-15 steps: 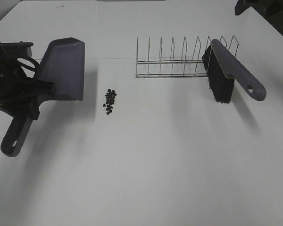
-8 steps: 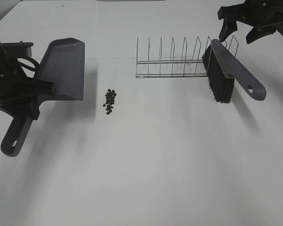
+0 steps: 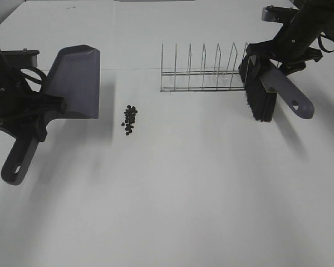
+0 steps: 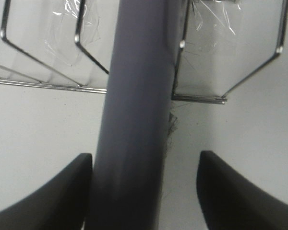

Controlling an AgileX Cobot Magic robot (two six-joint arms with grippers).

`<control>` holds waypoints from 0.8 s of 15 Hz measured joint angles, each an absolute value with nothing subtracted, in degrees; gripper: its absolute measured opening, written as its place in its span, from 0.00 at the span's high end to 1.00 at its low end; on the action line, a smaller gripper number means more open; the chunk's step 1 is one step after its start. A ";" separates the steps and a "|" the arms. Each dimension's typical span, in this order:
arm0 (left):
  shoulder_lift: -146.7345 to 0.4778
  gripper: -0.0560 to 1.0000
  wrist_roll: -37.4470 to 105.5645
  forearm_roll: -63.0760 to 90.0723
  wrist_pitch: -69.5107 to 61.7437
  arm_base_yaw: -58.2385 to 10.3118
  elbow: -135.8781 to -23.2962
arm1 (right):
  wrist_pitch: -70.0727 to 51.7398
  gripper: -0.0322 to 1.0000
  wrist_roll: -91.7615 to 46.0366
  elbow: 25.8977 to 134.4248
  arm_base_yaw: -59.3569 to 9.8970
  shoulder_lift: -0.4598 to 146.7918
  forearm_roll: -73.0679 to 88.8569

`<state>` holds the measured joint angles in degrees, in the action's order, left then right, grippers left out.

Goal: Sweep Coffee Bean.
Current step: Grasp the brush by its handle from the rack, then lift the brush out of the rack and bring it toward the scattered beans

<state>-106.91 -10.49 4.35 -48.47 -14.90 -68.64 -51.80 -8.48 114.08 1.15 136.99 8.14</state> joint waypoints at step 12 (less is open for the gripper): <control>-106.91 0.64 -10.49 4.41 -48.47 -14.90 -68.64 | -69.73 0.70 -2.98 132.75 1.15 137.45 7.16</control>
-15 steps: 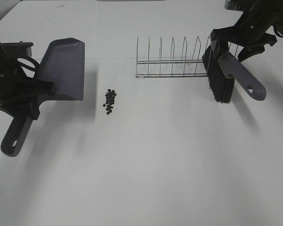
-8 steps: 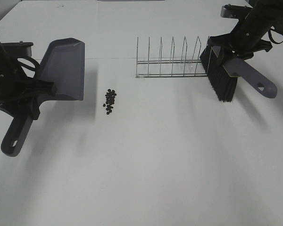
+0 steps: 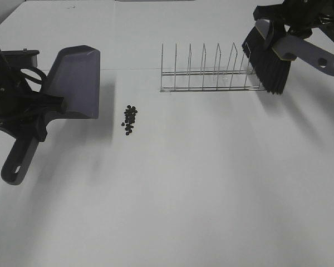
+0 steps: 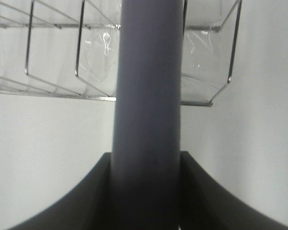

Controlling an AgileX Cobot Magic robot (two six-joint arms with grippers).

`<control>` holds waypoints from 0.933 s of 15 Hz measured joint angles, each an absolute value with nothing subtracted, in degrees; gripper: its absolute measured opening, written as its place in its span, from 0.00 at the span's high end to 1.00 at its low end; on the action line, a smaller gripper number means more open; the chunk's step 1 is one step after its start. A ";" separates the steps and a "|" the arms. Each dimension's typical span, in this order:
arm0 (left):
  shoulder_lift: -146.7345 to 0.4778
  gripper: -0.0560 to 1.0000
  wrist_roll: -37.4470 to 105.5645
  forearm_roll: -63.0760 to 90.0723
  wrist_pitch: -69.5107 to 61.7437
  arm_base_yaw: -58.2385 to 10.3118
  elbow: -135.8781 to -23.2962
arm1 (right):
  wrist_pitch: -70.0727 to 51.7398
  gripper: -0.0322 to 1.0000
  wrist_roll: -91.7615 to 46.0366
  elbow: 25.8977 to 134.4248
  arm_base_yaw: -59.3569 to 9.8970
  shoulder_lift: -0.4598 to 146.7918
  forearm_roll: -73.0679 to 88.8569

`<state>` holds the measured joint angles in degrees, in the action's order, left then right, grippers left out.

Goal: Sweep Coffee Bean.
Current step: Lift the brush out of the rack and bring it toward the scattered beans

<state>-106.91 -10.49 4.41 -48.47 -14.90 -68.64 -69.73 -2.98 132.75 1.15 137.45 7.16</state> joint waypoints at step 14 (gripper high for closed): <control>-106.91 0.64 -10.31 4.24 -52.60 -14.90 -68.64 | -70.47 0.70 -0.80 112.93 0.17 111.55 6.76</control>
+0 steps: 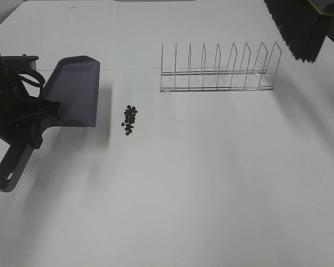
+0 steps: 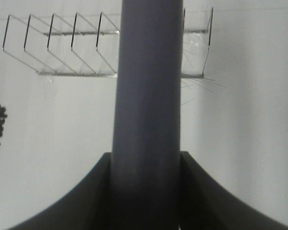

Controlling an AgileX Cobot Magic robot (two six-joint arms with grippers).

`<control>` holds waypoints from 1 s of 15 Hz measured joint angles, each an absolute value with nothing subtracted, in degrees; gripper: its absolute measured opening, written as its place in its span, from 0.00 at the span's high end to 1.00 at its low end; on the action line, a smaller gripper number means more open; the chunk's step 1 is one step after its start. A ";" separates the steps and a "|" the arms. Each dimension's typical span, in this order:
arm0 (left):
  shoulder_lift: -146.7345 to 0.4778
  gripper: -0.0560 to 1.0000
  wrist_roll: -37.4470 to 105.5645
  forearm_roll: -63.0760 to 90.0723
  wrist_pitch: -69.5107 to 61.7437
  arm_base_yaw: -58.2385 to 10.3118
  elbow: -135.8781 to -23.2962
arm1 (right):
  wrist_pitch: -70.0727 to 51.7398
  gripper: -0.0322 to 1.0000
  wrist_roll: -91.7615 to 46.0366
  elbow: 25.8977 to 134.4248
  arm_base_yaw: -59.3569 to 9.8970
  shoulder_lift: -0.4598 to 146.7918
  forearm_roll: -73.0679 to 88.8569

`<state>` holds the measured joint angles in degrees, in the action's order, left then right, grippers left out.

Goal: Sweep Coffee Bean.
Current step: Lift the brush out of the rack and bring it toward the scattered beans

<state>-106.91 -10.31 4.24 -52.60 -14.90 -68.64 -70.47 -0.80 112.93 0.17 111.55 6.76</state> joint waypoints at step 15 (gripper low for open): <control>-114.02 0.64 -10.31 5.79 -46.47 -15.30 -61.71 | -53.17 0.70 14.90 92.36 -18.79 121.07 -6.59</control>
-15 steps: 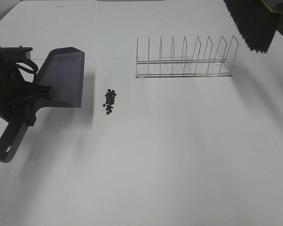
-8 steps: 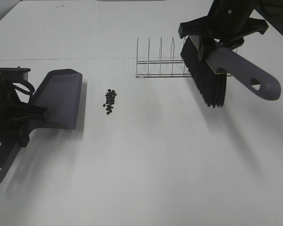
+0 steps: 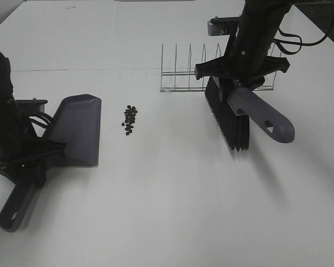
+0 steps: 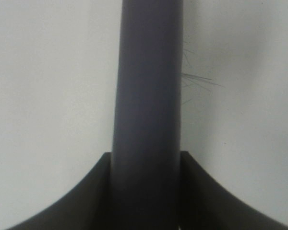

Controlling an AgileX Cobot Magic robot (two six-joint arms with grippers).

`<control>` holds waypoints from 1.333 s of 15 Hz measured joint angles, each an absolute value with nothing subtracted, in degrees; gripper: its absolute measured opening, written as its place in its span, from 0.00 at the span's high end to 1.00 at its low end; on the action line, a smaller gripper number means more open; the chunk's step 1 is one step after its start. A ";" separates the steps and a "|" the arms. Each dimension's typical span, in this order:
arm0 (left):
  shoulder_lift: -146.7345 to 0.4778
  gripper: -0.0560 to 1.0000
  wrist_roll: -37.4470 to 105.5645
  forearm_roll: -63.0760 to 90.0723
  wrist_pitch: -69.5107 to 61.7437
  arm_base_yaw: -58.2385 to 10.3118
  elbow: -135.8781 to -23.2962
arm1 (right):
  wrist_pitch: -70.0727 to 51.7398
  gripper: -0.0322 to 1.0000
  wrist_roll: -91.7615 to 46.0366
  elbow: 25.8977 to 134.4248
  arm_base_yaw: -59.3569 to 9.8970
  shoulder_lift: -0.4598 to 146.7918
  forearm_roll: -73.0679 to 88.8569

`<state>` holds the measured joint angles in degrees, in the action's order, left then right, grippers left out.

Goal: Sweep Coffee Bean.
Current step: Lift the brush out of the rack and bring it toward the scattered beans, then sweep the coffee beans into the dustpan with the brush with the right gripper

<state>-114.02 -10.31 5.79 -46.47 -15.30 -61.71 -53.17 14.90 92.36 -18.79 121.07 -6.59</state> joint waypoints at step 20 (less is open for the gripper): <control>-115.97 0.64 -10.31 5.79 -45.84 -16.39 -61.94 | -69.56 0.70 13.29 137.22 -43.26 150.17 -1.20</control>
<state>-115.97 -10.31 5.79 -45.84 -16.39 -61.94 -69.56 13.29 137.22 -43.26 150.17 -1.20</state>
